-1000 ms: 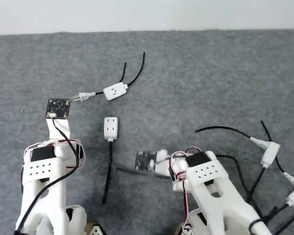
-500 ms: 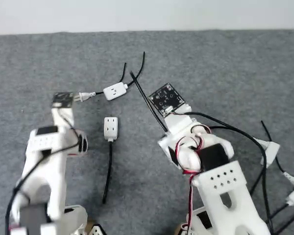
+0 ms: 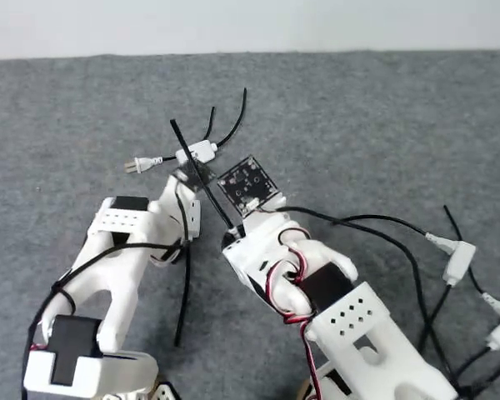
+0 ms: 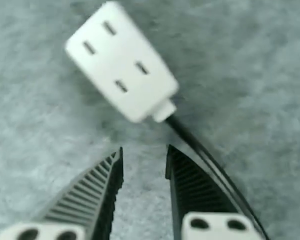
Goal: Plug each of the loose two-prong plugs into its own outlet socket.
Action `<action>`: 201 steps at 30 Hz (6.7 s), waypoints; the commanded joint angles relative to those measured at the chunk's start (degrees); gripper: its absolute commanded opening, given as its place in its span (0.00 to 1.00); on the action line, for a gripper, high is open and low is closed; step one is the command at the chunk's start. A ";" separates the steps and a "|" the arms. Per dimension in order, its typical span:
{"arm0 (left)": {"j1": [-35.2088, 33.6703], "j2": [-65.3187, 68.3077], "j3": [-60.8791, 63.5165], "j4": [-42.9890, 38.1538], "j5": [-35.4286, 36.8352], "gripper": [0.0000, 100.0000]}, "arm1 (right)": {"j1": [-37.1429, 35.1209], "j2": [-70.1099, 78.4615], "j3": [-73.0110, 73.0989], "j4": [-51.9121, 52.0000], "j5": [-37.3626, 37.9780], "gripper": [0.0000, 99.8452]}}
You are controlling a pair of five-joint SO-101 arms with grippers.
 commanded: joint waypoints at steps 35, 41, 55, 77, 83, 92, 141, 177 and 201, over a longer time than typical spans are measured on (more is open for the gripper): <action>-27.60 -27.60 13.32 -23.91 31.21 0.13 | 4.53 43.03 -35.34 -9.89 -10.37 0.01; -27.87 -27.34 13.32 -24.35 31.30 0.13 | 2.07 57.89 -51.52 -4.79 -10.55 0.01; -29.10 -27.16 12.70 -24.18 31.47 0.13 | -1.54 69.41 -62.95 2.15 -10.73 0.01; -28.84 -27.16 12.88 -24.26 31.30 0.13 | -0.48 61.58 -57.93 7.60 -8.70 0.01; -28.84 -27.16 12.88 -24.26 31.30 0.13 | -2.15 61.58 -56.53 7.96 -8.70 0.01; -28.84 -27.16 12.88 -24.26 31.30 0.13 | -2.42 62.02 -53.45 7.52 -8.70 0.01; -28.75 -27.16 13.41 -24.44 31.21 0.13 | -11.91 62.02 -45.63 5.05 -12.40 0.22; -25.76 -27.08 14.90 -27.43 31.56 0.13 | 22.11 48.22 -42.90 24.57 -12.04 0.01; -8.35 5.45 -16.48 -8.88 35.08 0.13 | 58.86 35.03 -11.96 2.59 -5.45 0.20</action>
